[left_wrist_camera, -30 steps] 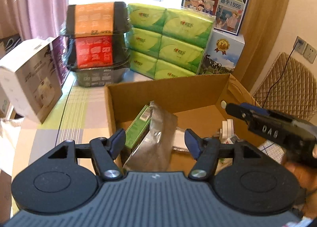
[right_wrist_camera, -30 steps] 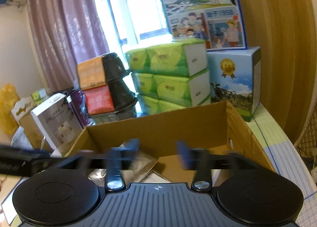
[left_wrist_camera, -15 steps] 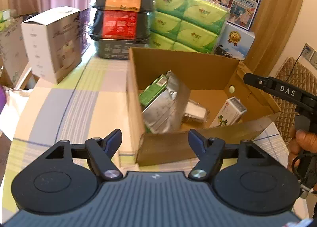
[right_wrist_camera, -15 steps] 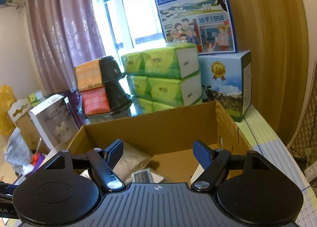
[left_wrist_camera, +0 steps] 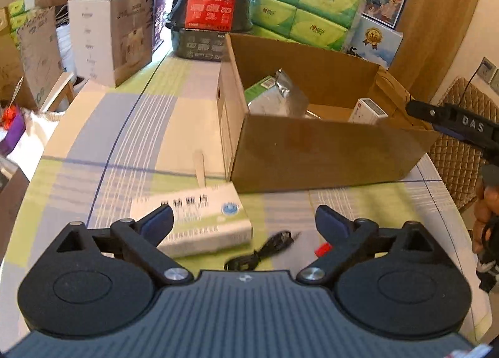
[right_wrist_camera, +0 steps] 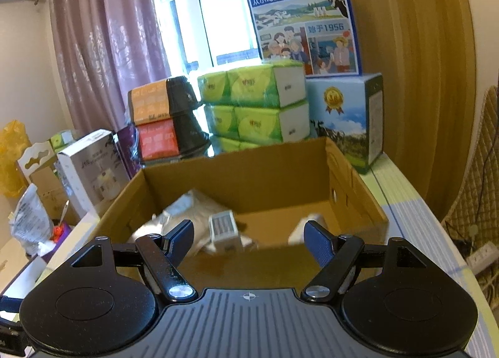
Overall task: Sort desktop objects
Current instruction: 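Move both grippers back toward the black cable and red candy packet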
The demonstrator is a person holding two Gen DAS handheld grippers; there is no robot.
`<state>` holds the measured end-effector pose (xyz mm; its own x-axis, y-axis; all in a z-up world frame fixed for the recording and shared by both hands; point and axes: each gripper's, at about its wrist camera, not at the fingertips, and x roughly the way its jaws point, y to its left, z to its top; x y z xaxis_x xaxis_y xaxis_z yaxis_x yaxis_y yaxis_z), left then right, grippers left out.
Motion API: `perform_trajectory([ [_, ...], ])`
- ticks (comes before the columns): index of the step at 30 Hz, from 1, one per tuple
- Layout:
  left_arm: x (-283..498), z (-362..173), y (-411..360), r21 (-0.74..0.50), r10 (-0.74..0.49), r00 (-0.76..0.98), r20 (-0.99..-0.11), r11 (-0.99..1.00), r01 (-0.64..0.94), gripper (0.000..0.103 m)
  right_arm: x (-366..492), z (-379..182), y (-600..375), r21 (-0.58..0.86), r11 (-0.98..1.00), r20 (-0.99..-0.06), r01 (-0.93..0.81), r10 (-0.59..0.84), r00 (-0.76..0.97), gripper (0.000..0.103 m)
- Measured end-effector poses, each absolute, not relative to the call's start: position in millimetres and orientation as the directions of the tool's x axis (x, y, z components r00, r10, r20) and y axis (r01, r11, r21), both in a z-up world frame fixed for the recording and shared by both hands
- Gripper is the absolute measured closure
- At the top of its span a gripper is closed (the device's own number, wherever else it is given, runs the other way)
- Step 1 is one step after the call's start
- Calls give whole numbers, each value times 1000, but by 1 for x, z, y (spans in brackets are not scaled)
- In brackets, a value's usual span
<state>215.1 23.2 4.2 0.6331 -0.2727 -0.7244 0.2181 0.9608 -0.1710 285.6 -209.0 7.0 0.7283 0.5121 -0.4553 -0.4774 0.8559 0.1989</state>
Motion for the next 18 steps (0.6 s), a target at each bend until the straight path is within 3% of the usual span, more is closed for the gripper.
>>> perform_trajectory([
  [18,166,-12,17,-168,-328,591,-737,936,309,6,206,-12,-243,215,846,-571,-489,515,639,22],
])
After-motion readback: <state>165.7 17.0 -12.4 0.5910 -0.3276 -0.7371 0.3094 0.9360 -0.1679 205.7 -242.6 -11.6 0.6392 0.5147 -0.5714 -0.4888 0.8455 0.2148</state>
